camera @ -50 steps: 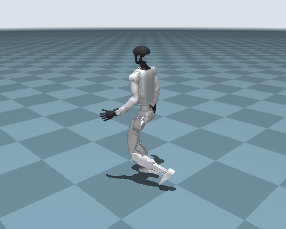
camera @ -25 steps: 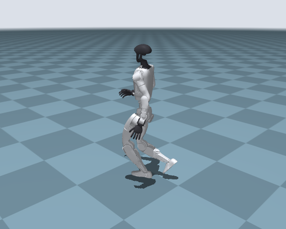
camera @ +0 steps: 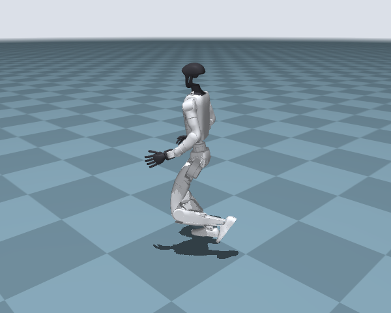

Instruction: Run

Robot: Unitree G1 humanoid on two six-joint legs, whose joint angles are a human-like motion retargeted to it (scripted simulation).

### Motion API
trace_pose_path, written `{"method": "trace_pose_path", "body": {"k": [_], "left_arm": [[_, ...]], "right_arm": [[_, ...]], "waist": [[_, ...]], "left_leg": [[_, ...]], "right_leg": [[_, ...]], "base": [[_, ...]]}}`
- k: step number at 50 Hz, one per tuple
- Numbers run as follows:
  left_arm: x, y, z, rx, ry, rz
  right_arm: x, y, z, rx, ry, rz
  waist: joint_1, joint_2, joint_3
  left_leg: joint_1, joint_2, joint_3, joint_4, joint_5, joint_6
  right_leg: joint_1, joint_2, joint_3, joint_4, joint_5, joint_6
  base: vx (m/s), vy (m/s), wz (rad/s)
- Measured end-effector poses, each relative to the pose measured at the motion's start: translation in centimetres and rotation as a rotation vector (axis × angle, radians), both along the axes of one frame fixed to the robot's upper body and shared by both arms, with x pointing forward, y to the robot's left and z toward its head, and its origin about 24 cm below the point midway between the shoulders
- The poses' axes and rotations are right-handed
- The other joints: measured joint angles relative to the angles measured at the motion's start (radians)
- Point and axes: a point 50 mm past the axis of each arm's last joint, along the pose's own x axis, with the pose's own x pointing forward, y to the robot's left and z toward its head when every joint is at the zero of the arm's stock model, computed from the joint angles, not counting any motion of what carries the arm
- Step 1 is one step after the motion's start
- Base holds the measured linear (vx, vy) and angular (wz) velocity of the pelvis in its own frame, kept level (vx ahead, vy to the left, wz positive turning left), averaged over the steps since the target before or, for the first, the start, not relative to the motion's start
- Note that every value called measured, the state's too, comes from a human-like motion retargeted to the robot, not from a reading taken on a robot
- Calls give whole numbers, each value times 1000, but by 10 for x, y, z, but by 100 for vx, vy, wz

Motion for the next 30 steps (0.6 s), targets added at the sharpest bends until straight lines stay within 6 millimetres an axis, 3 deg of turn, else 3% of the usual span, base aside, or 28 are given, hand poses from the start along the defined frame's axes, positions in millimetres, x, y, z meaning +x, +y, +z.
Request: {"method": "trace_pose_path", "body": {"k": [3, 5, 7, 10, 12, 13, 15, 17, 18, 20, 22, 25, 28, 30], "left_arm": [[-33, 9, -28, 9, 179, 73], [-67, 14, -42, 3, 296, 89], [-99, 17, -49, -17, 377, 95], [-130, 17, -51, -48, 437, 112], [-136, 15, -48, -64, 427, 136], [-135, 13, -46, -65, 412, 140], [-124, 12, -40, -54, 352, 143], [-100, 12, -30, -16, 259, 135], [-84, 13, -24, 12, 203, 125], [-40, 15, -7, 85, 69, 94], [4, 10, 15, 110, -77, 69], [37, -3, 47, 91, -261, 2], [47, -20, 70, 60, -394, -119], [47, -27, 79, 44, -438, -177]], "right_arm": [[58, 13, 34, -24, -199, 96], [80, 27, 57, 17, -324, 150], [89, 41, 75, 76, -419, 216], [92, 58, 94, 136, -511, 323], [92, 65, 101, 145, -541, 374], [91, 68, 102, 145, -547, 390], [88, 72, 101, 128, -543, 410], [83, 72, 92, 94, -498, 399], [80, 71, 84, 77, -461, 387], [73, 69, 67, 53, -381, 355], [64, 62, 50, 52, -302, 322], [31, 46, 27, 67, -169, 283], [-4, 32, 14, 102, -73, 214], [-17, 25, 13, 113, -59, 159]], "waist": [[38, -44, 20], [59, -88, 6], [74, -134, -25], [61, -204, -82], [35, -244, -102], [27, -250, -104], [10, -263, -102], [-9, -274, -76], [-20, -275, -55], [-39, -258, -6], [-55, -203, 23], [-113, -126, 1], [-140, -42, -46], [-128, 17, -61]], "left_leg": [[-164, -14, 13, 9, -127, 73], [-224, -74, 53, -148, -153, 75], [-236, -163, 99, -409, -125, 33], [-206, -342, 147, -846, 22, -54], [-154, -461, 152, -1053, 114, -71], [-151, -486, 150, -1046, 109, -64], [-124, -535, 140, -1008, 53, -17], [-85, -575, 126, -915, -89, 66], [-64, -587, 119, -866, -164, 104], [5, -571, 96, -820, -274, 117], [116, -547, 72, -880, -281, 103], [278, -500, 42, -1025, -125, -16], [307, -386, 21, -959, 117, -146], [260, -282, 12, -779, 216, -181]], "right_leg": [[89, -25, 27, -41, -29, 12], [167, -66, 52, -107, 41, 69], [229, -127, 64, -162, 178, 155], [253, -257, 62, -144, 412, 278], [244, -348, 69, -45, 499, 315], [243, -374, 67, 21, 521, 317], [230, -435, 67, 173, 524, 309], [194, -499, 73, 354, 477, 282], [164, -525, 77, 438, 439, 260], [75, -536, 80, 544, 359, 202], [-18, -497, 71, 521, 288, 160], [-101, -421, 24, 306, 231, 149], [-118, -269, -5, -44, 265, 193], [-112, -160, -18, -209, 305, 203]], "base": [[-1, 1, 24], [6, 8, 28], [8, 11, 34], [5, 9, 64], [-1, 7, 65], [-4, 5, 40], [-3, 5, 21], [-2, 6, 0], [0, 0, 0], [-2, 3, -33], [2, 7, -29], [7, -4, 30], [4, -11, 41], [-6, -8, 18]]}}
